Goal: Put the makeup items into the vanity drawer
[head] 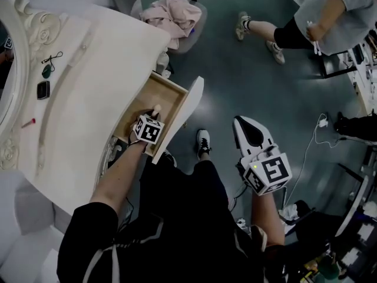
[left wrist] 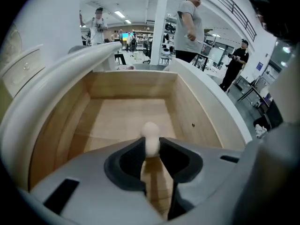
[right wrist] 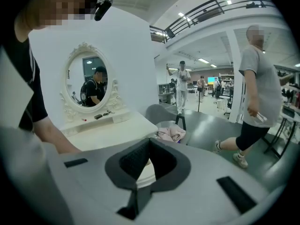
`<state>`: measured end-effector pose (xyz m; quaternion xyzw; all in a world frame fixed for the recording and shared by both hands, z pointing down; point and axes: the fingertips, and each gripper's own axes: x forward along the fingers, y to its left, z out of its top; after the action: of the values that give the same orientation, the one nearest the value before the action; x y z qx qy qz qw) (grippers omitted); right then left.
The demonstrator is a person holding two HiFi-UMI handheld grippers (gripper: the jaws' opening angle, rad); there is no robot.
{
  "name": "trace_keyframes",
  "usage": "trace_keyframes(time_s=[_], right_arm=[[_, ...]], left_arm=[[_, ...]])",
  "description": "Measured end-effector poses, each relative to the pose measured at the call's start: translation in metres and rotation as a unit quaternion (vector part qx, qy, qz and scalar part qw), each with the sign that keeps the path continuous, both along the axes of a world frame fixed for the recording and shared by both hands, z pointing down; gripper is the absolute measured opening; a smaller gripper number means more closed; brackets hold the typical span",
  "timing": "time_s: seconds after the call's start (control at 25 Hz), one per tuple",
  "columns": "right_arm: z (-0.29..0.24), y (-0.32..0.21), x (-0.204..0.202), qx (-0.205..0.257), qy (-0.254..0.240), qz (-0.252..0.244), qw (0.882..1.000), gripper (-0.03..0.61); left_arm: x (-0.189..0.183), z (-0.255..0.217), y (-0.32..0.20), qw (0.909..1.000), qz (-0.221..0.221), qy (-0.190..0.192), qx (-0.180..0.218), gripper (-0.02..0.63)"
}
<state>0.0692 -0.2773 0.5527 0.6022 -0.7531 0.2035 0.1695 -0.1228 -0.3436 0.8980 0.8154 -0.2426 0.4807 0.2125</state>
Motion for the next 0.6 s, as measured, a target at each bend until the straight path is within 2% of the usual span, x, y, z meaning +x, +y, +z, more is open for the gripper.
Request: trace_keyframes(time_s=[0.28,0.6], right_arm=[[-0.002,0.003,0.004,0.002,-0.003,0.003,1.0,0.005],[-0.012,0.008,0.004,0.013,-0.008,-0.007,1.0,0.006]], left_arm=[[0.006,0.002,0.001,0.9994,0.035,-0.004,0.005,0.116],[0.004,-0.014,0.002,0.9996,0.017,0.024,0.002,0.204]])
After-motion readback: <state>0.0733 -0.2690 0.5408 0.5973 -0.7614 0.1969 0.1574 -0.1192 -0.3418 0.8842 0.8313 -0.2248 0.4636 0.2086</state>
